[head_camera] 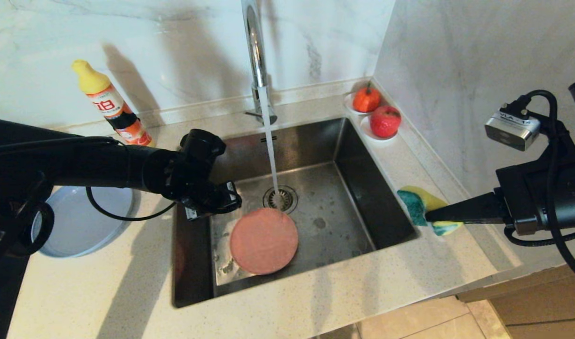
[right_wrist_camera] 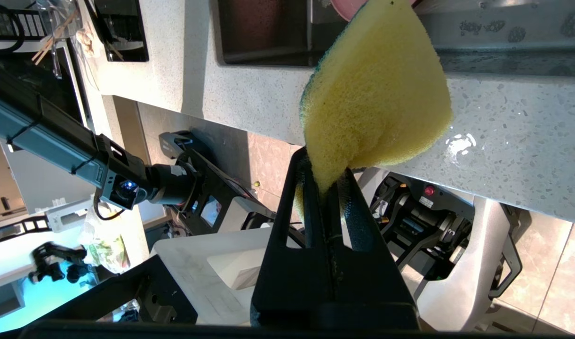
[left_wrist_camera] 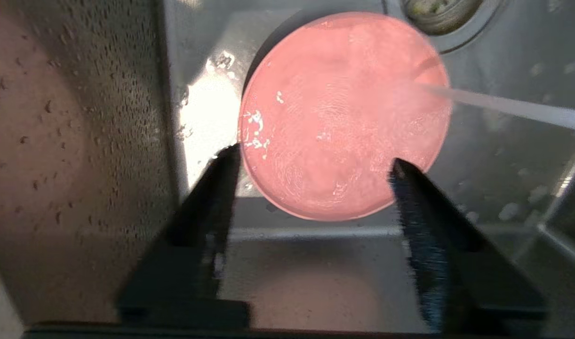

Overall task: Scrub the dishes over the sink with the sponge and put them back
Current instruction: Rinse the plate

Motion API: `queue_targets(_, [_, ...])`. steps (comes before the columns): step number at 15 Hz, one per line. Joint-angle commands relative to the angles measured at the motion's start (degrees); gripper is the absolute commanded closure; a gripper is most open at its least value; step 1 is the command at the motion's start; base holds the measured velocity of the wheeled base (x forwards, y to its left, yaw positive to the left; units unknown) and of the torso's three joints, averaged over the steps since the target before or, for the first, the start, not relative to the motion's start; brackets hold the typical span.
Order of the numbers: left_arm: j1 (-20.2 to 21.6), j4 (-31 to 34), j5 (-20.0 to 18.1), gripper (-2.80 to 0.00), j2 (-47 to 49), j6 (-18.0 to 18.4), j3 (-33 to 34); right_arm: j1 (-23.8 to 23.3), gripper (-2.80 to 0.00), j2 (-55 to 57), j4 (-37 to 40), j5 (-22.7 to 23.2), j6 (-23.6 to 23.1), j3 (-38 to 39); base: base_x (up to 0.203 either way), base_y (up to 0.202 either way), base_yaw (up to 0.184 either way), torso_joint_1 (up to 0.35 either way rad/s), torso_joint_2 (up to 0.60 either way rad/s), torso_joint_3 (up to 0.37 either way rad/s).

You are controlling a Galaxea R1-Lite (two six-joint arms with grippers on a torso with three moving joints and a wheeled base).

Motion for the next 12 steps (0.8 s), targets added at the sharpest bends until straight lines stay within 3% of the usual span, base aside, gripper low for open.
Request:
queue_targets(1, [0.2, 0.8, 0.1, -2.80, 2.1, -0.4, -0.2, 0.0, 0.00, 0.1, 0.1, 0.2, 0.1, 0.1, 0.000, 0.000, 0.000, 0.000, 0.00, 0.000])
queue_targets(12, [0.0, 2.0, 0.1, -2.80, 8.0, -0.3, -4.4, -0.9, 0.00, 0.8, 0.1, 0.3, -0.7, 0.3, 0.000, 0.000, 0.000, 0.000, 0.00, 0.000])
